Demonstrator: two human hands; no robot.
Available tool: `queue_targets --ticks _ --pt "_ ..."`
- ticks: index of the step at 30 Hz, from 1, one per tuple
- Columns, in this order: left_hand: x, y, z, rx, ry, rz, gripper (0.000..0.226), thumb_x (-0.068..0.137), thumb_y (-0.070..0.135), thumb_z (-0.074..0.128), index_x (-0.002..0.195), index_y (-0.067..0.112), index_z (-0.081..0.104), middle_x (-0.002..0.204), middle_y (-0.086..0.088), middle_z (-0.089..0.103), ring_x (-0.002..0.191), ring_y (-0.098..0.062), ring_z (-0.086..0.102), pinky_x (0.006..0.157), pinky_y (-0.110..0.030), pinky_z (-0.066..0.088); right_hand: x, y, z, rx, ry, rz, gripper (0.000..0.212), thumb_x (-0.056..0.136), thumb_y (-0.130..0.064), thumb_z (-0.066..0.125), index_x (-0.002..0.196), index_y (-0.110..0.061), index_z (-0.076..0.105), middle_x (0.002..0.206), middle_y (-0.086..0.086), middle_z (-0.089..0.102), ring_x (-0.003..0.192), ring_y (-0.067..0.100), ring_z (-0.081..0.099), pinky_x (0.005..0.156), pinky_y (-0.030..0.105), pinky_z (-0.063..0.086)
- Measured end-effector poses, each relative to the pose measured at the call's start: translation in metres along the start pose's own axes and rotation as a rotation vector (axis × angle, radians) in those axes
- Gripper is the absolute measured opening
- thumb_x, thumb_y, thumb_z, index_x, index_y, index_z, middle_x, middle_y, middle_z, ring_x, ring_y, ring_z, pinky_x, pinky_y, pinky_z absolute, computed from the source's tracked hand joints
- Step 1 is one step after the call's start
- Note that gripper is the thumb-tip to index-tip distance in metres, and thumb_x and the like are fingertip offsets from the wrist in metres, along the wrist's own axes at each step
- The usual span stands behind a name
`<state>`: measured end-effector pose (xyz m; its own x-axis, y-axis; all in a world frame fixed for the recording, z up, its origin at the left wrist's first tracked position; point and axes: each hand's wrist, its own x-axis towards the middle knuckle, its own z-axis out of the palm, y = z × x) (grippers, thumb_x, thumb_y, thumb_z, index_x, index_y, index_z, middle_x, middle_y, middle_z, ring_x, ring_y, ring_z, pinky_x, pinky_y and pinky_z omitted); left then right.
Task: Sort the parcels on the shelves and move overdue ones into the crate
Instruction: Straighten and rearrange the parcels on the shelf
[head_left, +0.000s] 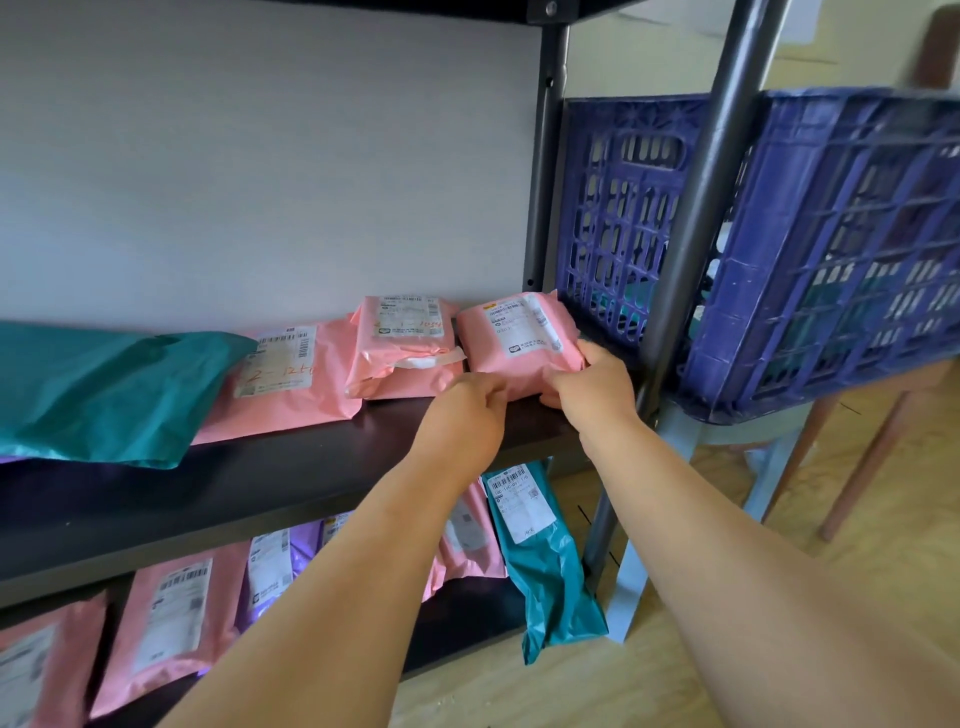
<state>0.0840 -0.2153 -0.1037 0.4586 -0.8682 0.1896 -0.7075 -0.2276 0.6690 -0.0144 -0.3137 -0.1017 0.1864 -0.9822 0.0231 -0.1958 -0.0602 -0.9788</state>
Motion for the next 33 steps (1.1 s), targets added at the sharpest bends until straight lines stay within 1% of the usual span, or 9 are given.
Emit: queue_targets --ticks 4,7,12,15,18,22,26,29,33 --pt "-0.003 0.001 -0.007 -0.017 0.022 0.006 0.03 0.103 0.02 0.043 0.126 0.018 0.062 0.126 -0.003 0.061 0.106 -0.021 0.059 0.082 -0.023 0.04 -0.002 -0.002 0.001 -0.037 0.022 0.001 0.058 0.089 -0.005 0.062 0.143 -0.019 0.048 0.123 0.007 0.061 0.088 0.02 0.068 0.08 0.039 0.061" --pt "-0.01 0.006 -0.021 -0.041 0.148 0.02 0.035 0.1 0.012 0.043 0.129 0.019 0.061 0.131 -0.001 0.061 0.113 -0.02 0.059 0.087 -0.023 0.043 -0.006 -0.006 0.001 -0.175 0.103 -0.083 0.075 0.079 -0.004 0.058 0.148 -0.026 0.038 0.138 0.008 0.049 0.112 0.029 0.06 0.09 0.047 0.056" --pt "-0.015 0.001 -0.048 -0.115 0.44 -0.015 0.042 0.092 -0.001 0.042 0.121 0.017 0.067 0.128 0.002 0.063 0.114 -0.017 0.06 0.082 -0.018 0.041 -0.024 -0.026 0.005 -0.274 0.13 -0.31 0.049 0.092 -0.005 0.053 0.138 -0.023 0.052 0.135 0.005 0.054 0.118 0.023 0.058 0.095 0.038 0.051" --pt "-0.014 -0.014 -0.065 -0.1 0.535 -0.082 0.045 0.092 0.0 0.045 0.132 0.017 0.058 0.138 -0.004 0.052 0.122 -0.02 0.051 0.087 -0.021 0.037 -0.033 -0.035 0.02 -0.279 0.002 -0.359 0.039 0.099 -0.015 0.051 0.138 -0.02 0.052 0.138 0.001 0.055 0.122 0.016 0.055 0.093 0.024 0.042" --pt "-0.012 -0.029 -0.075 -0.115 0.453 -0.203 0.05 0.095 0.006 0.046 0.144 0.014 0.044 0.146 -0.007 0.044 0.131 -0.026 0.043 0.097 -0.031 0.038 -0.041 -0.037 0.039 -0.425 -0.122 -0.379 0.044 0.102 -0.028 0.047 0.145 -0.019 0.045 0.146 0.002 0.05 0.133 0.02 0.047 0.103 0.031 0.039" --pt "-0.007 -0.04 -0.08 -0.129 0.248 -0.345 0.042 0.104 0.016 0.037 0.146 0.013 0.038 0.139 -0.013 0.051 0.118 -0.032 0.053 0.079 -0.03 0.036 -0.04 -0.027 0.062 -0.665 -0.211 -0.445 0.049 0.105 -0.035 0.038 0.15 -0.015 0.035 0.147 0.01 0.046 0.139 0.028 0.037 0.117 0.045 0.026" --pt "-0.004 -0.047 -0.079 -0.124 0.163 -0.281 0.034 0.106 0.024 0.032 0.132 0.015 0.052 0.115 -0.011 0.063 0.08 -0.02 0.055 0.061 -0.027 0.037 -0.034 -0.017 0.076 -0.836 -0.237 -0.471 0.05 0.105 -0.035 0.031 0.151 -0.016 0.031 0.149 0.012 0.041 0.145 0.029 0.024 0.12 0.046 0.012" --pt "-0.003 -0.051 -0.076 -0.194 0.131 -0.248 0.033 0.106 0.029 0.035 0.128 0.019 0.056 0.113 -0.004 0.066 0.085 -0.019 0.058 0.067 -0.027 0.042 -0.031 -0.016 0.081 -0.861 -0.222 -0.493 0.046 0.105 -0.037 0.029 0.144 -0.017 0.042 0.144 0.008 0.049 0.146 0.026 0.023 0.12 0.044 0.001" --pt "-0.001 -0.052 -0.079 -0.336 0.17 -0.267 0.03 0.103 0.031 0.042 0.122 0.019 0.061 0.11 -0.002 0.068 0.086 -0.015 0.06 0.066 -0.021 0.044 -0.034 -0.022 0.083 -0.797 -0.203 -0.483 0.042 0.105 -0.039 0.028 0.122 -0.015 0.058 0.121 0.006 0.063 0.136 0.025 0.037 0.12 0.046 0.003"
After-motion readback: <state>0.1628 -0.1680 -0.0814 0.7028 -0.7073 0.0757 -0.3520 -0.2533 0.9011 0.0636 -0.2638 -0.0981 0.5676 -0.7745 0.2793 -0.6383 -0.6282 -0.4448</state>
